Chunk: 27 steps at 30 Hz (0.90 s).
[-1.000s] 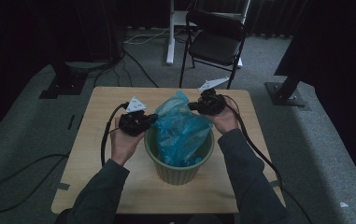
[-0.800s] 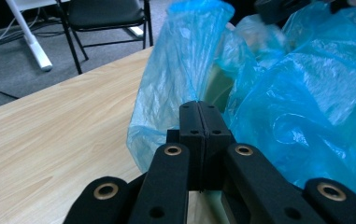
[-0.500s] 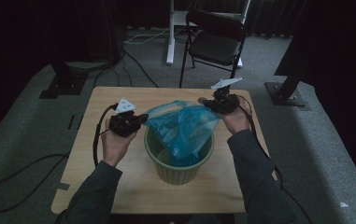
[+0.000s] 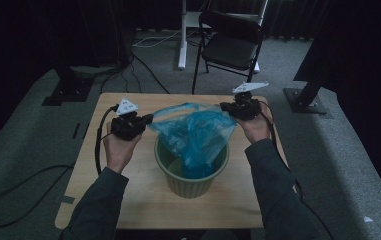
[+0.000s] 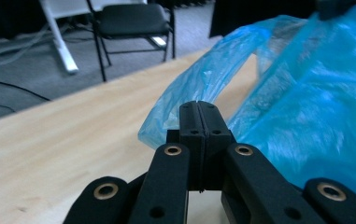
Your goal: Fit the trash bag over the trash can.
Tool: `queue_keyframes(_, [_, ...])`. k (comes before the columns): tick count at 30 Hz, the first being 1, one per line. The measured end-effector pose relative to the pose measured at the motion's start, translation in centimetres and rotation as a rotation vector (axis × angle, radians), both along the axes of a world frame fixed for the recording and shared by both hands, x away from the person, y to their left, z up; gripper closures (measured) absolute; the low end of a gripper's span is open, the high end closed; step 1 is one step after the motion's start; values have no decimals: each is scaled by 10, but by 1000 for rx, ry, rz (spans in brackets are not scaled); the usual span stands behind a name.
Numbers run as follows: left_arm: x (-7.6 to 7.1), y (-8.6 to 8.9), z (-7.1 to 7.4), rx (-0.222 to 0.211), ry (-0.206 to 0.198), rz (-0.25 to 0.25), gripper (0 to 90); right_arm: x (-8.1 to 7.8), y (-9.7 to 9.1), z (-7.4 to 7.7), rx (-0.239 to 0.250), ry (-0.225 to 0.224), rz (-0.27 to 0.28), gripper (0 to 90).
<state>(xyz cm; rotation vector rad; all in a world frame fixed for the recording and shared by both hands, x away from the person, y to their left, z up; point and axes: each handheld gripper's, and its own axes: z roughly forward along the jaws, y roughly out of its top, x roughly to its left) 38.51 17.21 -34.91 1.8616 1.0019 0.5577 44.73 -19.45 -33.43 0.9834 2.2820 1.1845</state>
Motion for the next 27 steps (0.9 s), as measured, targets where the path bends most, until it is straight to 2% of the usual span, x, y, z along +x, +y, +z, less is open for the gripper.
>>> queue_keyframes(2, [5, 1, 2, -11, -10, 19, 893, -1, 1, 2, 12, -20, -5, 900])
queue_keyframes(4, [10, 1, 2, -18, -7, 36, 893, 0, 2, 0, 13, -19, -8, 900])
queue_keyframes(9, [20, -2, -12, -16, 39, 36, 882, 5, 7, -11, -19, 11, -14, 900])
queue_keyframes(12, [20, -4, -17, -28, 47, 18, 784, 6, 10, -16, -40, 28, -14, 900])
queue_keyframes(15, [18, -4, -15, -41, 37, 15, 700, 5, 13, -17, -42, 27, -7, 900])
queue_keyframes(18, [15, -3, -11, -66, 29, 9, 656, 5, 13, -17, -44, 27, -10, 900])
queue_keyframes(20, [11, -3, -6, -94, 18, -20, 637, 5, 13, -17, -47, 37, -17, 900])
queue_keyframes(22, [7, -7, -3, -96, 13, -51, 622, 5, 14, -17, -51, 35, -13, 900])
queue_keyframes(27, [1, -19, -3, -97, 27, -174, 582, 4, 15, -18, -57, 33, -10, 900])
